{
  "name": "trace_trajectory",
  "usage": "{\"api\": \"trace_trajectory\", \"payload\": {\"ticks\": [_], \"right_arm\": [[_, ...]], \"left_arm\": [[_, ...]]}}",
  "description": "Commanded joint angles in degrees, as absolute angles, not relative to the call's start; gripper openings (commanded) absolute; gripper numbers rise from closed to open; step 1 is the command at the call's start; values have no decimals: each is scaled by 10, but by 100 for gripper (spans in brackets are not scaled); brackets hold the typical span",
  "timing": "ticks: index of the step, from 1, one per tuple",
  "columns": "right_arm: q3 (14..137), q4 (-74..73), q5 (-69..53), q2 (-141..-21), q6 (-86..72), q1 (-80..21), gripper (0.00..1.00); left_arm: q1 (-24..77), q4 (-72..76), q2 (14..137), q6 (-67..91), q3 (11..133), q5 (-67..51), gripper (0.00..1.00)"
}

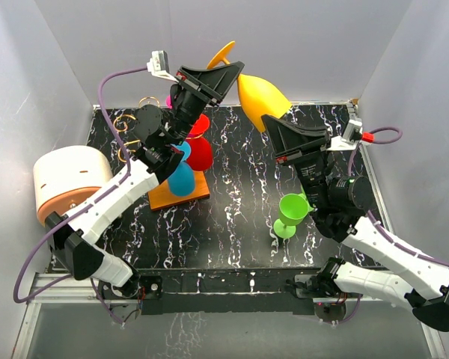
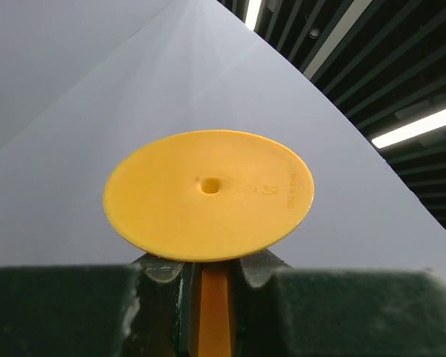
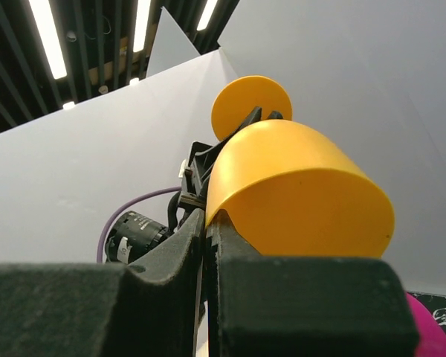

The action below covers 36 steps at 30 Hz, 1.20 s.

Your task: Place the wine glass upside down on the wine glass rack

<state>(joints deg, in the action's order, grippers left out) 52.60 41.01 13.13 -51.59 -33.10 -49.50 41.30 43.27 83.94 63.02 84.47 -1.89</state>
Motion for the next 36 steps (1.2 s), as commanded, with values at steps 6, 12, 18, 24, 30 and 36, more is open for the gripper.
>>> {"api": "trace_trajectory", "payload": {"ticks": [6,12,18,24,30,36], "right_arm": [[528,329,153,-477,-367,-497,32],[520,179,186,-389,-383,-497,65],[537,-13,198,-301,-407,-497,68],[659,-111,140,-365,-438,-497,67],[717,-97,37,-426,-492,-497,66],[666,-6,6,-427,-617,-497,58]], "left_arm": [[416,452,806,573,860,-6,0],[415,415,757,484,828,-22,0],[416,332,707,377,805,-99,0],[416,249,705,231,834,-272,0],[416,230,682,108,797,-354,0],[416,198,665,21,784,-378,0]]}}
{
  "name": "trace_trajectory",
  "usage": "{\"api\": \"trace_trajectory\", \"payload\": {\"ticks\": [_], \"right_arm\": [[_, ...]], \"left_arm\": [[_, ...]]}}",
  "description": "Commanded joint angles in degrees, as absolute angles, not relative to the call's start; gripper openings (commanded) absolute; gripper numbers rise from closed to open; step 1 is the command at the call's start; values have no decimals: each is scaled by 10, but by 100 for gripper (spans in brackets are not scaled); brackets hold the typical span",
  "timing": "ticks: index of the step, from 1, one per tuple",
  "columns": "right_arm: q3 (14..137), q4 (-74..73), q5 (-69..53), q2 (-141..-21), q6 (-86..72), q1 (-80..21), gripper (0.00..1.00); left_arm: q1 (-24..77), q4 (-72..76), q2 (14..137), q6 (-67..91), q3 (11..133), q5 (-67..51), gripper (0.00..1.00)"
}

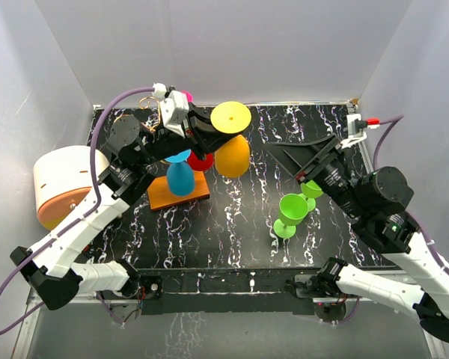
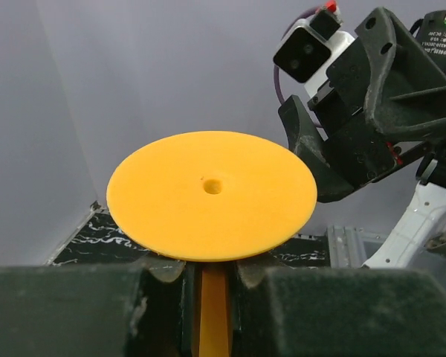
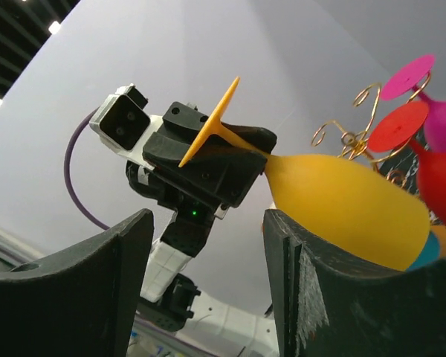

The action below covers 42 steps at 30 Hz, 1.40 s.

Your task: Place the wine glass upside down on the wine glass rack

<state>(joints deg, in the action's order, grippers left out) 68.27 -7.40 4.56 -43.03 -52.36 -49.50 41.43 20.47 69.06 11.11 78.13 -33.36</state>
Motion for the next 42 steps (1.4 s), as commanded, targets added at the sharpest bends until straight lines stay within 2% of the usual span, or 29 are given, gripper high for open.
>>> {"api": "trace_trajectory", "payload": {"ticks": [1,7,12,17,25,28,30,31,33,34,37,42], "right_arm": [[663,3,10,-430,-631,-497,58],[649,84,31,-457,-734,-497,50],[698,21,46,-494,-742,-497,42],[703,23,54,-511,-750,-497,37],[716,18,59,-529,-753,-497,23],[727,-15,72,-537,-767,-497,11],[728,-28,84,-536,-769,-497,0],[729,-36,92,-535,-768,-497,0],[730,-49,109,-532,-768,-497,0],[729,-54,118,-529,-767,-497,0],[726,-59,145,-522,-759,-497,0],[718,-68,193,-511,-729,-497,0]], "left_arm": [[416,192,664,7,785,-385,0],[416,171,666,-38,789,-403,0],[415,183,664,-38,777,-397,0],[416,198,664,-28,767,-395,0],[415,191,668,-20,758,-397,0],[415,194,660,-12,745,-393,0],[416,191,656,-2,741,-381,17],[416,187,654,2,738,-373,38],[415,180,646,17,730,-350,59],[415,177,640,26,724,-332,64],[415,176,613,65,700,-303,72],[416,128,579,251,704,-222,73]]}}
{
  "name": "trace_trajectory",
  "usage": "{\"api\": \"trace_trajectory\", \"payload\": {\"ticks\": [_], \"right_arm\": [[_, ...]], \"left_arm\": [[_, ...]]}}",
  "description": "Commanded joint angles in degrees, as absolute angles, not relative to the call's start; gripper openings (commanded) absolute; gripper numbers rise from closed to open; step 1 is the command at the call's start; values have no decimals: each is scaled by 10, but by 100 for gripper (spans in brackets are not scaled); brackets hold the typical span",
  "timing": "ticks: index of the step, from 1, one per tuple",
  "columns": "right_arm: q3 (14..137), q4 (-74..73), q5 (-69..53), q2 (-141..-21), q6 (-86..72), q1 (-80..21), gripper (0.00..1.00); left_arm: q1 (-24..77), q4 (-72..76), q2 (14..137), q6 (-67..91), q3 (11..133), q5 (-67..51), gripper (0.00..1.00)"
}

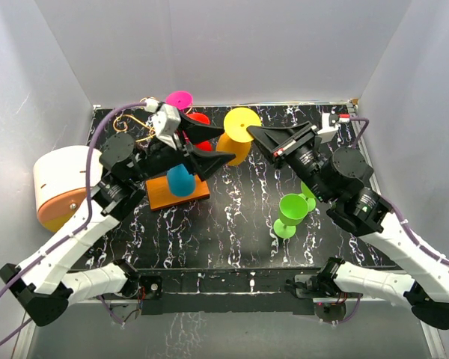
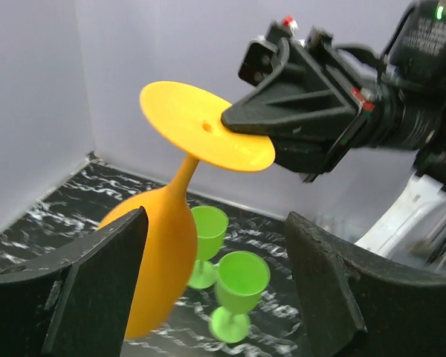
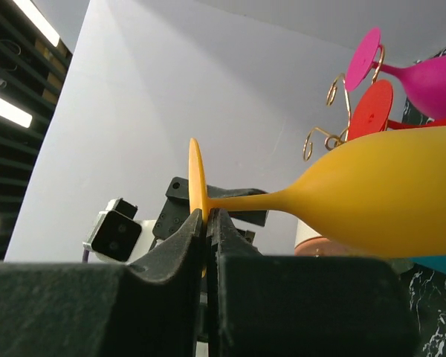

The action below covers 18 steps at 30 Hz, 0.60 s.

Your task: Place the wine glass upside down on the wine glass rack

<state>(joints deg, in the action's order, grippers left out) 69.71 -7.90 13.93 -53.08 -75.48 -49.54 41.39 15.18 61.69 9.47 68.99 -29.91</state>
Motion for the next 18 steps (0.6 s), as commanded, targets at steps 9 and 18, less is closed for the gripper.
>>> {"api": "trace_trajectory", "payload": {"ticks": [9,18], "right_arm": [[664,-76,190,-482,-699,-497,0],[648,-95,178,-469,-696,-497,0]], "left_arm": [[416,-24,604,600,777,-156,68],[415,-18,645,655,786,-167,62]]}}
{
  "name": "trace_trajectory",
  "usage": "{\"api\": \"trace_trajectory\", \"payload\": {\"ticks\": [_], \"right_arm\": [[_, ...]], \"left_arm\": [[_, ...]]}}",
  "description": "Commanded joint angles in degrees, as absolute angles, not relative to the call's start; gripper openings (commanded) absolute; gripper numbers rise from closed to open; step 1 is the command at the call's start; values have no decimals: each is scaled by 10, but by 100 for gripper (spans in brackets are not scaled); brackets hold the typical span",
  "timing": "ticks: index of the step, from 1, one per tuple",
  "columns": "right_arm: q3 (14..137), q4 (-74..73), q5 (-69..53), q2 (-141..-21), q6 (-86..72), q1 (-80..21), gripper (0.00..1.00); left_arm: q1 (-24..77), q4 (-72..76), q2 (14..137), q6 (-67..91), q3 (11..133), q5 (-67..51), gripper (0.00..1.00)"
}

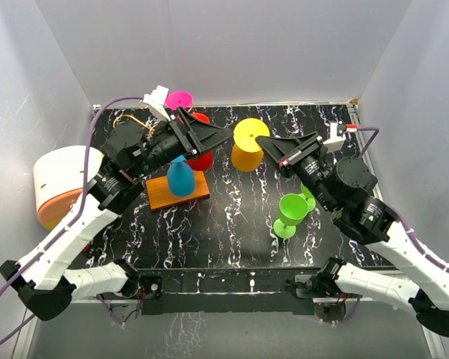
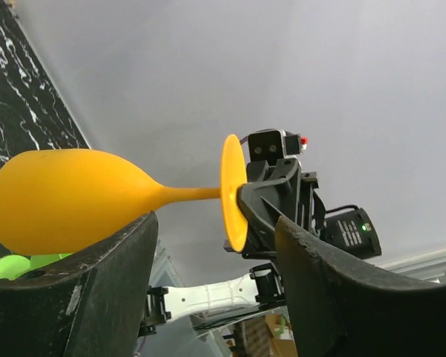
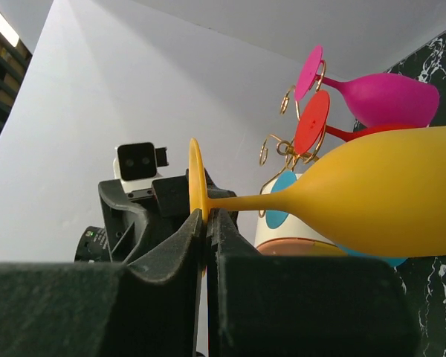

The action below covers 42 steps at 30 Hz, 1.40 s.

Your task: Place the wine glass upside down on the wine glass rack

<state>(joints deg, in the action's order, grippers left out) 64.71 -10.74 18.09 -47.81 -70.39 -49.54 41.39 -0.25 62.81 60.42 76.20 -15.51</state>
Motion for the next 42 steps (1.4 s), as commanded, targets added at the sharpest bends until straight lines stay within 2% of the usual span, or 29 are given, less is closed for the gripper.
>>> {"api": "trace_trajectory", "payload": {"ticks": [1,10,14,17,26,29,31,32,36,38,42], "right_arm": [[649,-97,174,-472,-696,-497,0],[645,-98,168,-476,-703,-497,0],[640,-98,170,-477,-707,-497,0],[638,-96,172,-479,-707,-497,0],[640,-87,170,-489,-703,-497,0],[638,-81,165,-491,-701,-497,0],[636,-76,163,-489,-698,-497,0],[636,-75,163,-488,-697,-497,4],[640,-73,163,-484,-689,-497,38],[643,-74,168,-480,-686,-497,52],[645,-69,178,-474,-676,-497,64]], "left_arm": [[416,-20,652,658,788,-172,61],[416,18,658,685,769,-186,50],[416,13,658,680,767,-188,35],[415,21,669,690,769,-216,28],[414,24,676,693,766,-232,19],[412,29,677,692,768,-233,1],[408,34,678,694,770,-232,0],[405,40,680,697,771,-231,0],[392,84,692,730,781,-249,0],[385,99,704,744,799,-257,0],[359,115,731,760,842,-280,0]]}}
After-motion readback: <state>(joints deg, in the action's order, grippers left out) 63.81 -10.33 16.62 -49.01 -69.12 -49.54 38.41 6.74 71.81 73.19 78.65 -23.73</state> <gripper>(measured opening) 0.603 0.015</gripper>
